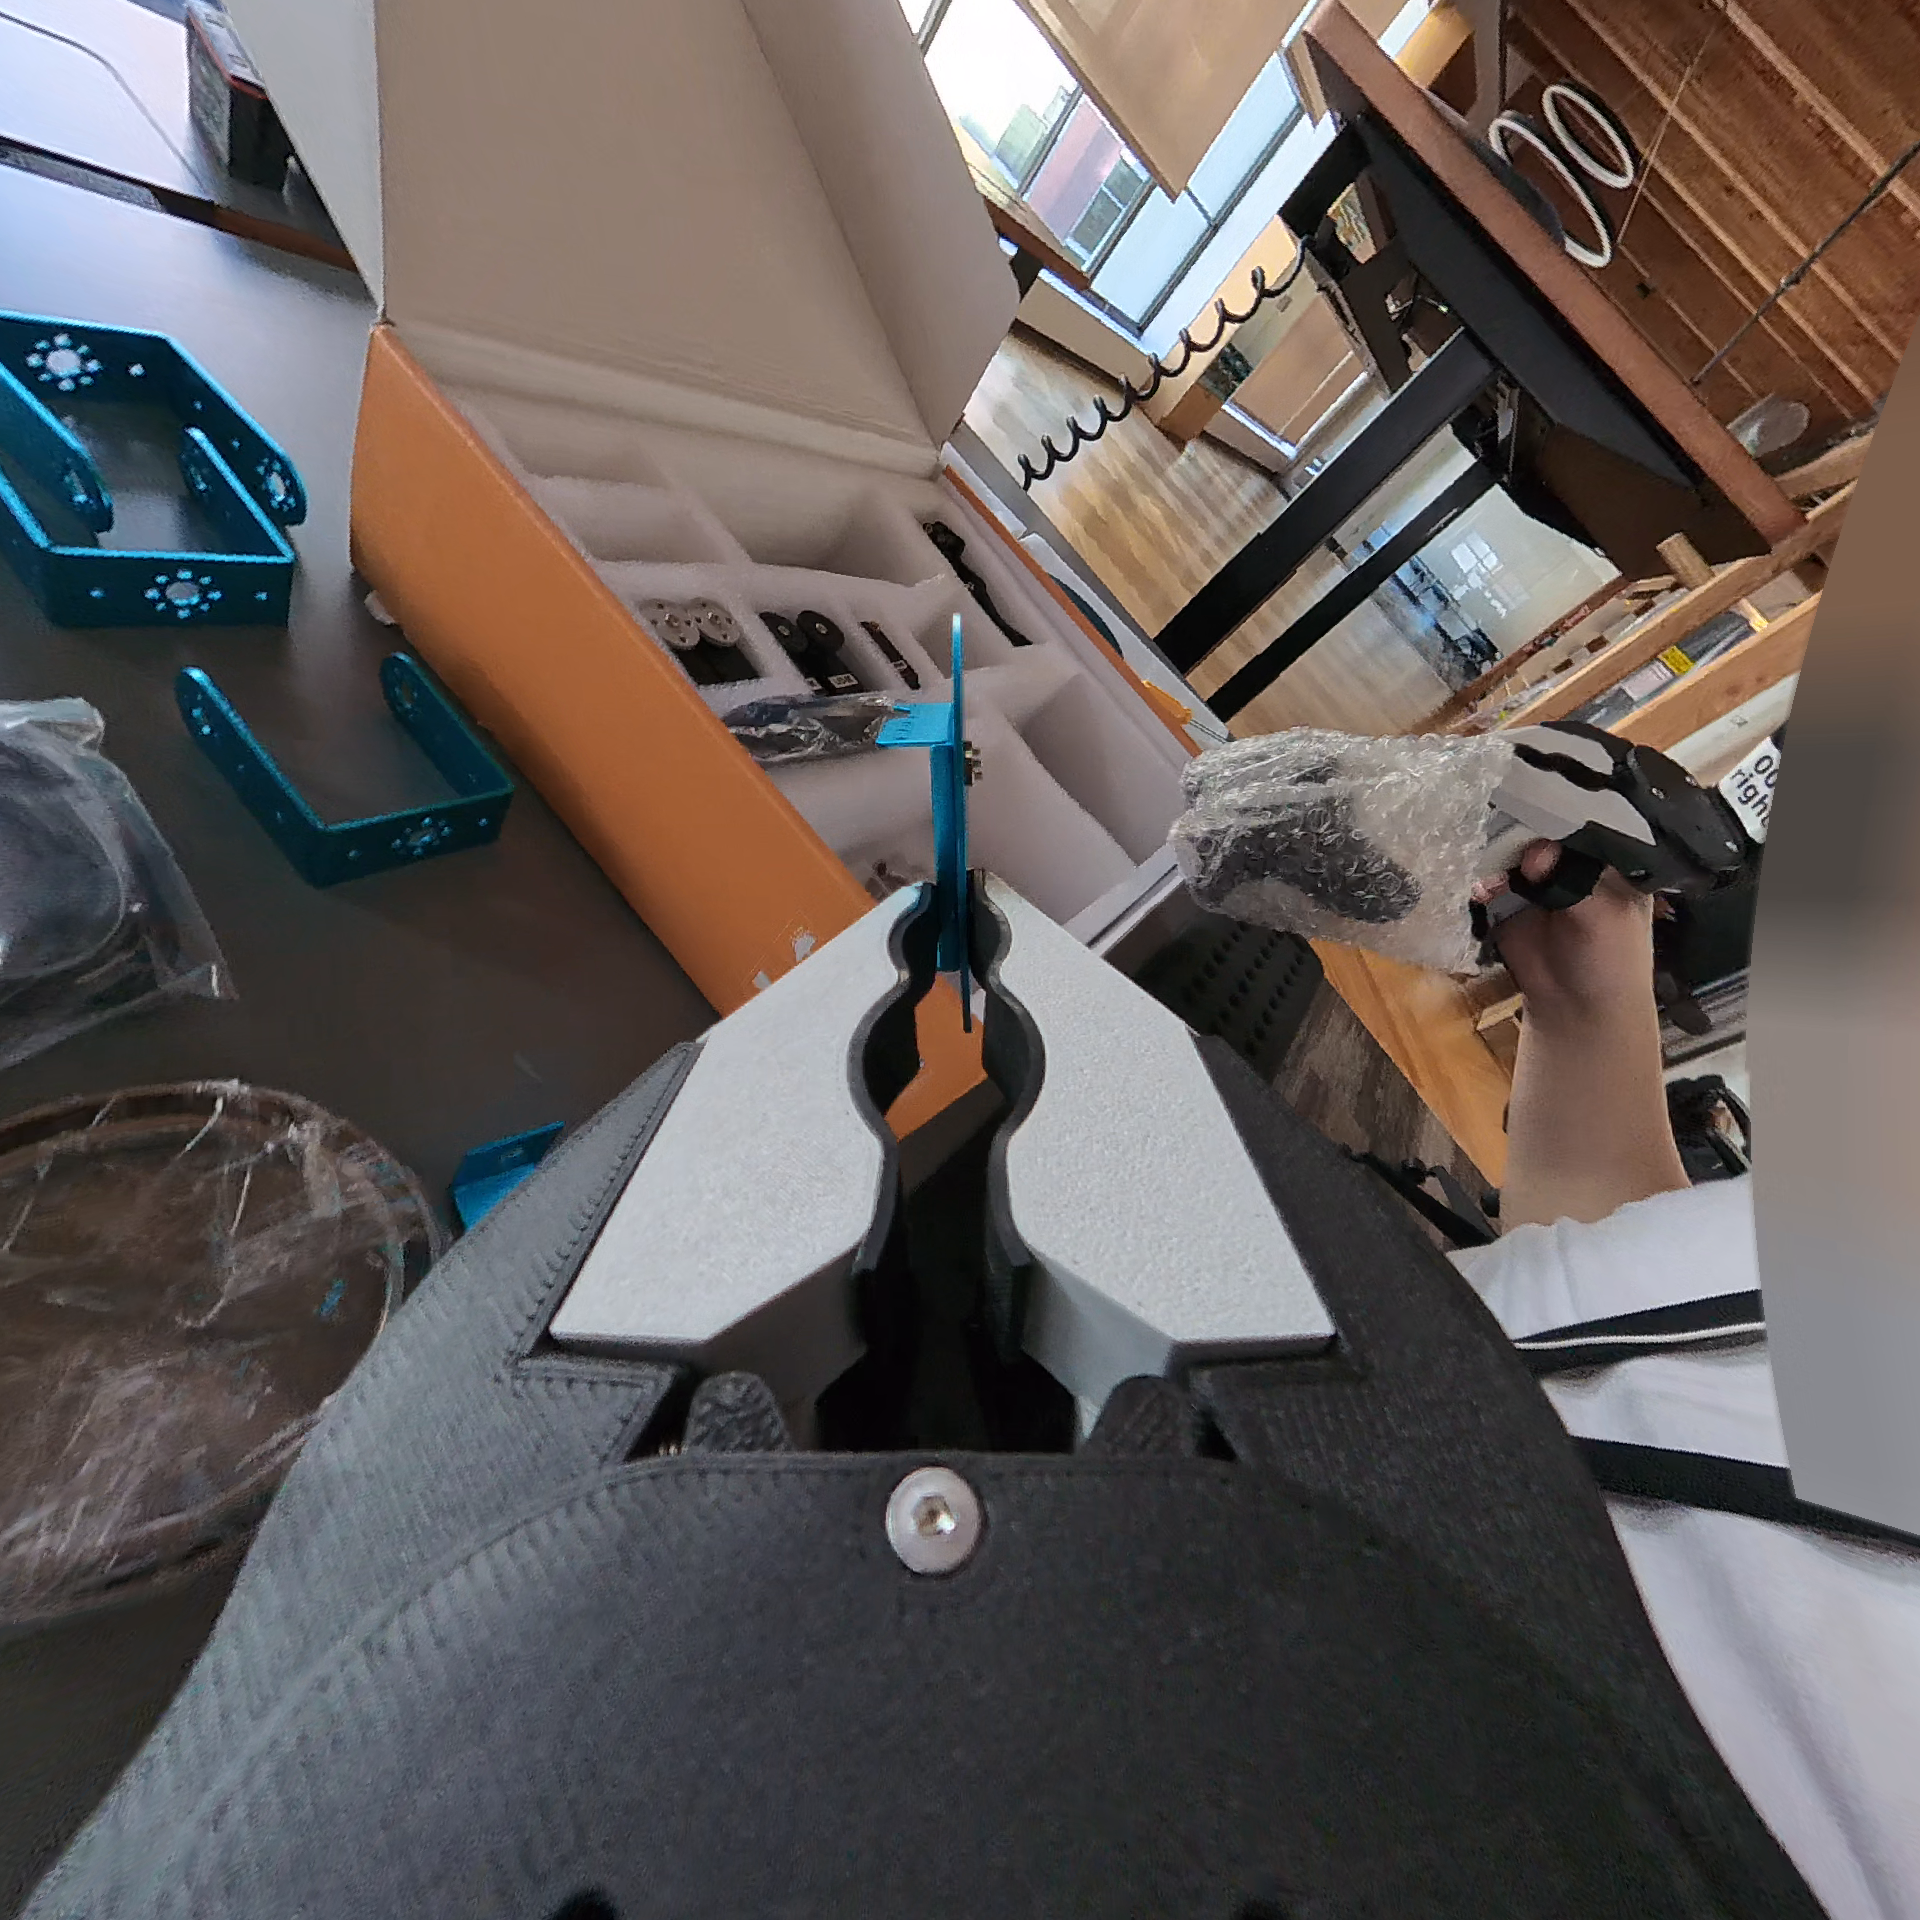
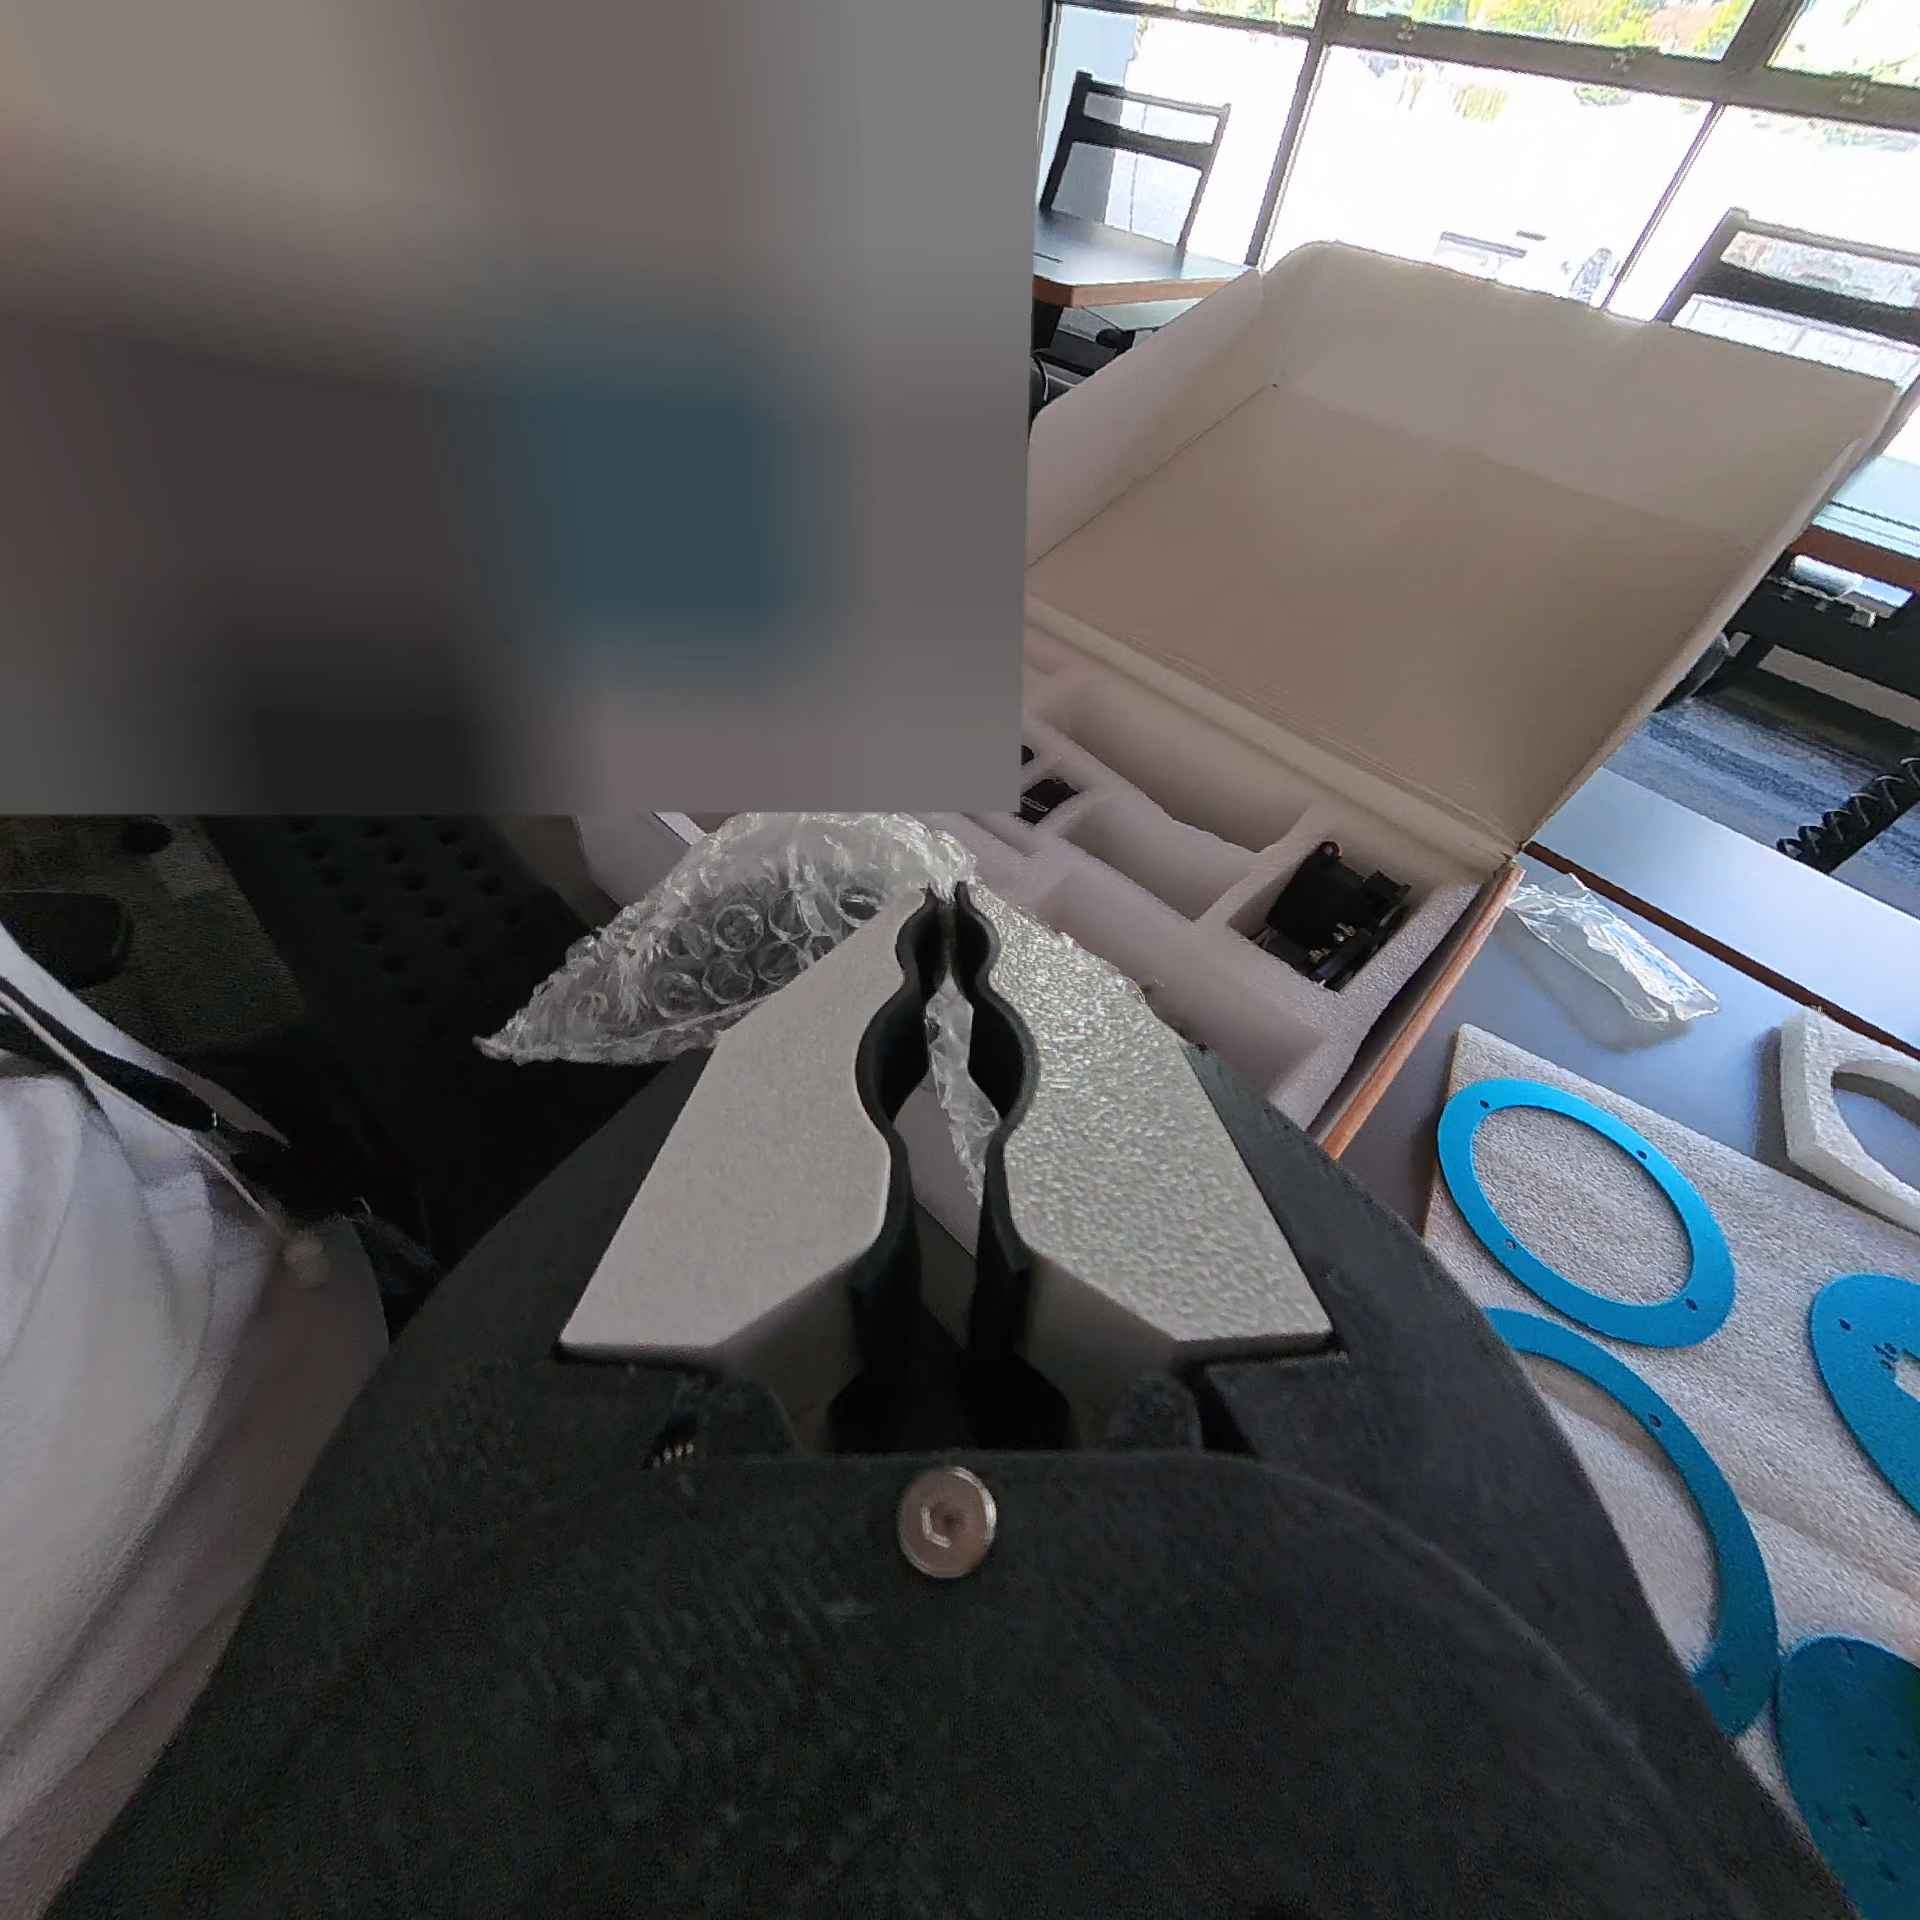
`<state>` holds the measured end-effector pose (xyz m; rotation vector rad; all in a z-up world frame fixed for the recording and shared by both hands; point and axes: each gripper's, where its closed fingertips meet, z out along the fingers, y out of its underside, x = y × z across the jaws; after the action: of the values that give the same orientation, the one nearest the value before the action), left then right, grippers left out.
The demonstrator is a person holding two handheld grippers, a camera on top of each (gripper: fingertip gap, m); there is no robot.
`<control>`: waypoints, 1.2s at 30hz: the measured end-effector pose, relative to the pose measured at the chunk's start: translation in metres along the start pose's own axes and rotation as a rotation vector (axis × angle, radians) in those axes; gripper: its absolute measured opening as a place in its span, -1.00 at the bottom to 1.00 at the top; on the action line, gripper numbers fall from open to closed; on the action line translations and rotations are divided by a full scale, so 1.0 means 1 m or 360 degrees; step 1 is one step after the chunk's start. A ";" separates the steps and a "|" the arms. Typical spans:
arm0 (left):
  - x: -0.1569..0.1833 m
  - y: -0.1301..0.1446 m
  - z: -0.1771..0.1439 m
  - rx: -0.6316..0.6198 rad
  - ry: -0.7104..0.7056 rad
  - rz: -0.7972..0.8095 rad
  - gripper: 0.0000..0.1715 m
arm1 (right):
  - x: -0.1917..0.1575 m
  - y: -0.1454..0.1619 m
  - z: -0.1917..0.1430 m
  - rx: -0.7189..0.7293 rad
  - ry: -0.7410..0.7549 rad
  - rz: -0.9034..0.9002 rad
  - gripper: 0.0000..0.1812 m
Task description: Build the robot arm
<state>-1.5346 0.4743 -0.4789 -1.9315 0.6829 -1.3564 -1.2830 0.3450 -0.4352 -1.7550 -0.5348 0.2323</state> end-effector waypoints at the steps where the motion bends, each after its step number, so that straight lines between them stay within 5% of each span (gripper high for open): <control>1: -0.002 0.002 -0.003 0.0001 -0.0025 0.0000 -0.96 | 0.000 0.000 0.002 0.0013 -0.0015 0.0005 -1.00; 36: -0.074 0.014 -0.151 0.0470 -0.0154 -0.0513 -0.96 | -0.011 -0.035 0.103 -0.0078 -0.0154 -0.0227 -1.00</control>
<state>-1.7021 0.4854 -0.4984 -1.9022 0.1154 -1.4490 -1.3452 0.4350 -0.4289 -1.7510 -0.7383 0.2059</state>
